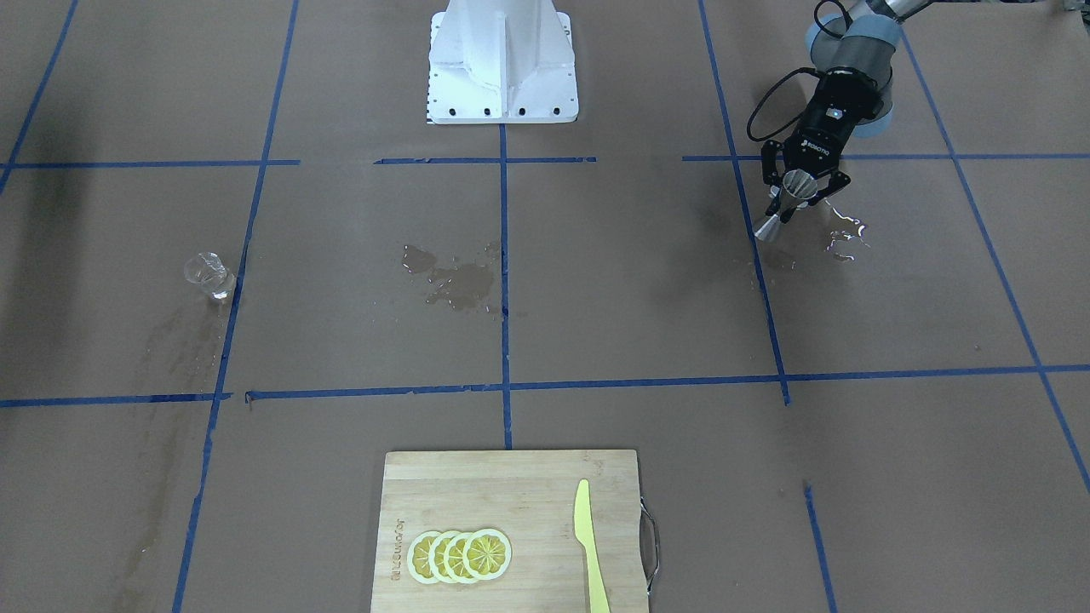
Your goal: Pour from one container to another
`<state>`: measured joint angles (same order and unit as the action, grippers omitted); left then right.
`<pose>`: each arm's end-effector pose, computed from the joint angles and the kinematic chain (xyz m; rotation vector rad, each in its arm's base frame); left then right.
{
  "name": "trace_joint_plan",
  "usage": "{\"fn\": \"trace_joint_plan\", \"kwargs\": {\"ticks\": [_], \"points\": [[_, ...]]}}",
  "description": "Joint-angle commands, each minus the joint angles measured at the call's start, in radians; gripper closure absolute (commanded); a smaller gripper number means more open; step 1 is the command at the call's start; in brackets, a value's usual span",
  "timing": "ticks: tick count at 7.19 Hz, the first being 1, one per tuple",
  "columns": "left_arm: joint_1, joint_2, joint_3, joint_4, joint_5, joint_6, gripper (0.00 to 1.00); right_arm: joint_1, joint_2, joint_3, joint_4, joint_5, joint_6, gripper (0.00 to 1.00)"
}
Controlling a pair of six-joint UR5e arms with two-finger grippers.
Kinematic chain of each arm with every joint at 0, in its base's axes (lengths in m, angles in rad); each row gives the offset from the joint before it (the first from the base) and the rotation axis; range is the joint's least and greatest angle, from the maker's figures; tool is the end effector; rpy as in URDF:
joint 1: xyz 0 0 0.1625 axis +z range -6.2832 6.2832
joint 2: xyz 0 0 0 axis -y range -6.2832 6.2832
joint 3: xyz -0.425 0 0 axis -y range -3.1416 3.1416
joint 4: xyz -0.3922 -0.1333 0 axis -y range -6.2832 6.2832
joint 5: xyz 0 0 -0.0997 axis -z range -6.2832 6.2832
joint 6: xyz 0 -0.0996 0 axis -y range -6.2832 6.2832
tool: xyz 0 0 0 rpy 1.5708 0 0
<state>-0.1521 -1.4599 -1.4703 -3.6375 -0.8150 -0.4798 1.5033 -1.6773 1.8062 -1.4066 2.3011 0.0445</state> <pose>0.3431 -0.2566 0.5511 1.4034 1.0894 -0.0255 0.0356 -0.4641 0.5769 0.2390 -0.7397 -0.1288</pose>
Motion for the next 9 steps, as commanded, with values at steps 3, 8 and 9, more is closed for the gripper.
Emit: {"fn": "trace_joint_plan", "kwargs": {"ticks": [3,8,9], "points": [[-0.074,-0.003,-0.007,-0.052,-0.175,0.196,1.00,0.002,0.002,-0.001,0.000,-0.002,0.002,0.00],[-0.432,-0.158,-0.005,0.037,-0.856,0.283,1.00,0.002,0.005,0.001,0.000,0.000,0.026,0.00],[-0.463,-0.263,-0.001,0.138,-0.956,0.288,1.00,0.002,0.005,0.001,0.000,0.000,0.029,0.00]]}}
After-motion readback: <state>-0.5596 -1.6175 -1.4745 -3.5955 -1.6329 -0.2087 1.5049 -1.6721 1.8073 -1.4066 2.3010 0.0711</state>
